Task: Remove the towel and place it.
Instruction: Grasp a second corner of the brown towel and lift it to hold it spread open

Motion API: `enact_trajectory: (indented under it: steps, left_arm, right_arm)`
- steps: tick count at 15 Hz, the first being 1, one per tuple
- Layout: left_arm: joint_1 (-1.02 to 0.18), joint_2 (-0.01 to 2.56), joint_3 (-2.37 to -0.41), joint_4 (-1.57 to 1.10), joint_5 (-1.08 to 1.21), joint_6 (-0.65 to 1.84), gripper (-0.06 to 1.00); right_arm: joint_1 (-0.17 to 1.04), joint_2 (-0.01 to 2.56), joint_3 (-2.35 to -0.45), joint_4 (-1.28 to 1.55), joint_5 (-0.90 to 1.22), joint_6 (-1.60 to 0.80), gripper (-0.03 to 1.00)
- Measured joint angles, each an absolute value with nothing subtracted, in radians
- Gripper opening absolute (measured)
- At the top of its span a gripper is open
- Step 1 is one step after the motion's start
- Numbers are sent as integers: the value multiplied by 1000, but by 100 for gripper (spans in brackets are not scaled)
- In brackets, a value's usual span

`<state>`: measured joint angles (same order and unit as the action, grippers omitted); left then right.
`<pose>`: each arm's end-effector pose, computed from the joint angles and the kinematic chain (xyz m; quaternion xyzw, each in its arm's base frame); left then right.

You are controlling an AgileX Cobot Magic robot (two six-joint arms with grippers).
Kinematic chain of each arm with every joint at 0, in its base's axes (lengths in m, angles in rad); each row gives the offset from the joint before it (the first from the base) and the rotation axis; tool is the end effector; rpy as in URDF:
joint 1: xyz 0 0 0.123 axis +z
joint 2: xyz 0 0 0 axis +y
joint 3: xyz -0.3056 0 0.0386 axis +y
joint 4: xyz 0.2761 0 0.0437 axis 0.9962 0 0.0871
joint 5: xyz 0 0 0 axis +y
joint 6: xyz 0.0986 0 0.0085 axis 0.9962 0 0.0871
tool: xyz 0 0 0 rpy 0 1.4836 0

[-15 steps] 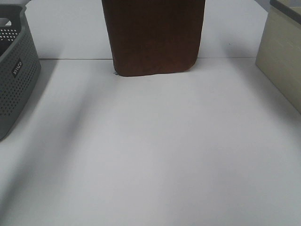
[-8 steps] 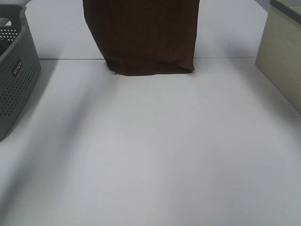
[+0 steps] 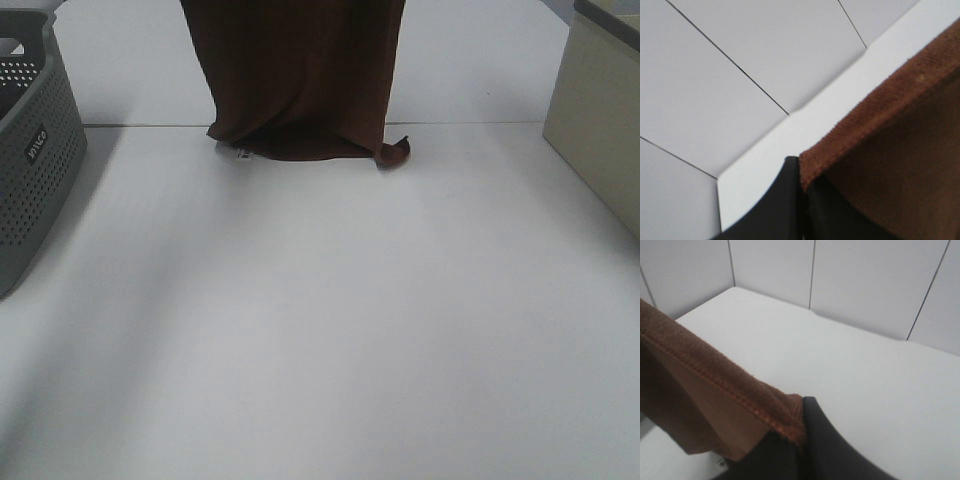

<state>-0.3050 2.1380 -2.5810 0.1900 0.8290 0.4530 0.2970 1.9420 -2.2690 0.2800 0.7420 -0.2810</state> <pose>0.5014 -0.1434 0.4897 0.3056 0.7403 0.1378 0.5827 0.4601 0.1602 0.4943 -0.2019 0.7799 0.1412 0.5754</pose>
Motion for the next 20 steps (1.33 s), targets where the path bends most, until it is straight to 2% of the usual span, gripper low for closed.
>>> enact_trajectory:
  steps: [3,6,9,10,14,18,20]
  left_arm:
    - [-307,2067,-2581,148,1141,339,0]
    - [-307,2008,-2523,77,1205,227,0]
    - [-306,1887,-2262,19,1208,159,0]
    - [-307,1805,-2113,0,1208,125,0]
    - [-370,1569,-1787,-25,1205,178,0]
    - [-476,1446,-1567,-14,1203,311,0]
    - [-486,1433,-1528,-19,1195,315,0]
  right_arm:
    - [300,1878,-2269,319,986,-281,1]
    - [300,1852,-2269,333,1183,-281,1]
    - [299,1812,-2187,331,1208,-276,1]
    - [300,1749,-2076,350,1208,-274,1]
    - [301,1557,-1768,372,1209,-284,1]
    - [301,1397,-1589,361,1221,-334,1]
    - [301,1353,-1539,362,1223,-341,1]
